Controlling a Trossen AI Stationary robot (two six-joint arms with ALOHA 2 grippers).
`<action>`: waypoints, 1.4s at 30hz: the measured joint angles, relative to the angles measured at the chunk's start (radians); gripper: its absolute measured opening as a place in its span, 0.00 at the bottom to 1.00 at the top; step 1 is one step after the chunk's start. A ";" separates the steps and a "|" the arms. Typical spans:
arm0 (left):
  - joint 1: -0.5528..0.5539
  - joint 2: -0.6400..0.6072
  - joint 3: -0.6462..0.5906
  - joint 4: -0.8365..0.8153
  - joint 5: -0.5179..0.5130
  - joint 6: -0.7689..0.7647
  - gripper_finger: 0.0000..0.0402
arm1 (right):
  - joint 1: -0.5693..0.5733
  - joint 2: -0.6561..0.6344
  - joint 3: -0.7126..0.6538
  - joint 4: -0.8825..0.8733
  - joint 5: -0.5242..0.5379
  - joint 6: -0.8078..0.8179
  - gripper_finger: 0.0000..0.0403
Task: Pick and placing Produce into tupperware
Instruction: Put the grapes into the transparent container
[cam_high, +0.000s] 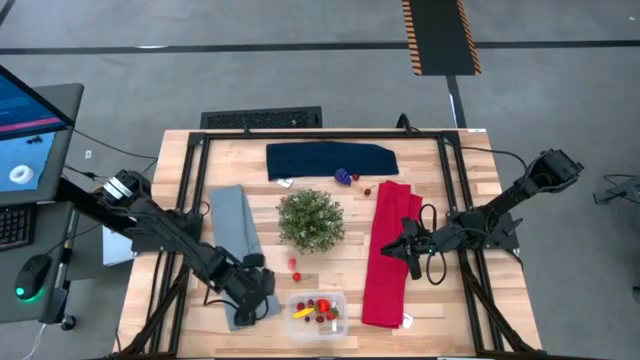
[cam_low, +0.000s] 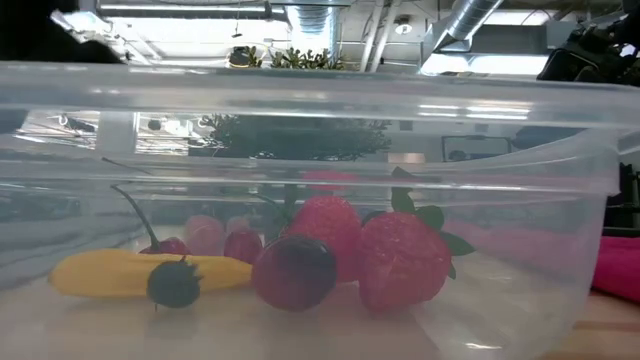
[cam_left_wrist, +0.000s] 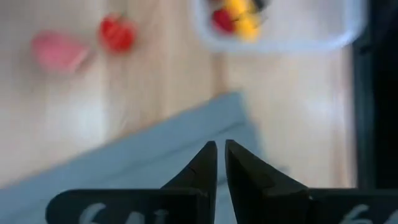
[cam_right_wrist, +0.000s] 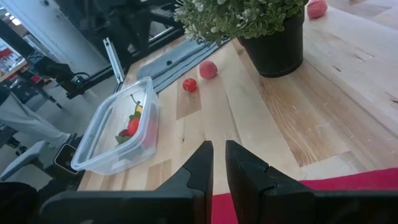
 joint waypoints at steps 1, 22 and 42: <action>-0.008 0.000 0.000 -0.035 -0.009 -0.015 0.05 | 0.000 0.000 0.000 0.000 0.000 0.000 0.16; -0.316 -0.217 -0.032 0.075 -0.723 0.047 0.12 | -0.027 0.000 0.000 0.153 0.000 -0.007 0.16; -0.099 -0.910 -0.611 0.927 -0.394 0.592 0.12 | -0.164 0.000 0.153 0.278 0.011 -0.518 0.16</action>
